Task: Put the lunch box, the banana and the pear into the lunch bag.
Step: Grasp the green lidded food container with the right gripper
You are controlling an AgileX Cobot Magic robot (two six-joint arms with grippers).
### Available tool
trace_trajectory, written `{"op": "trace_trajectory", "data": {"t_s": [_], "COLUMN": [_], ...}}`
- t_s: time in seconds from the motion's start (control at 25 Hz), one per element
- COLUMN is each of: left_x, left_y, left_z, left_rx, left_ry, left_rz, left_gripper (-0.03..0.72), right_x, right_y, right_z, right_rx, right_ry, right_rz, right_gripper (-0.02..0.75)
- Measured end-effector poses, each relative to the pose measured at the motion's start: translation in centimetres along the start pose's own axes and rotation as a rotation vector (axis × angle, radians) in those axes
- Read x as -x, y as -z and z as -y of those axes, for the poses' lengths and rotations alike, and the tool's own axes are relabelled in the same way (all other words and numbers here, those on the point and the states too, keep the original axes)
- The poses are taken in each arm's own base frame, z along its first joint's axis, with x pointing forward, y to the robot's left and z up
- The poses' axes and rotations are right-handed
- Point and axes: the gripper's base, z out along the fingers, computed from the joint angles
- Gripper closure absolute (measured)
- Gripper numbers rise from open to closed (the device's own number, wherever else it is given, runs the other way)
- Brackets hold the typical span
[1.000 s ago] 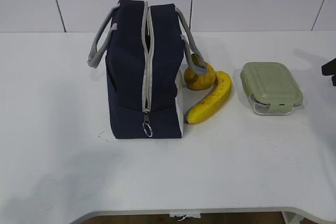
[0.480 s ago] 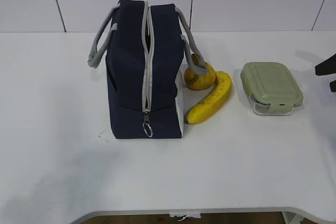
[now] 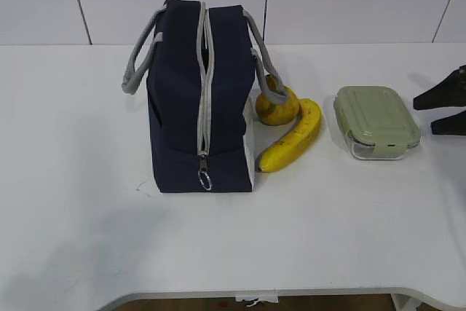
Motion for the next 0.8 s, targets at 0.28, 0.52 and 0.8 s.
{"op": "trace_trajectory", "data": {"t_s": [0.28, 0.52, 0.8], "left_x": [0.0, 0.0, 0.0], "left_y": [0.0, 0.0, 0.0], "left_z": [0.0, 0.0, 0.0], "left_rx": [0.000, 0.000, 0.000], "left_ry": [0.000, 0.000, 0.000], "left_rz": [0.000, 0.000, 0.000], "left_gripper": [0.400, 0.400, 0.400], "right_x": [-0.1, 0.1, -0.1], "right_y": [-2.5, -3.4, -4.7], "right_z": [-0.4, -1.2, -1.4], "right_rx": [0.038, 0.065, 0.071], "right_ry": [0.013, 0.037, 0.042], "right_rz": [-0.031, -0.028, -0.051], "right_gripper": [0.137, 0.147, 0.148]}}
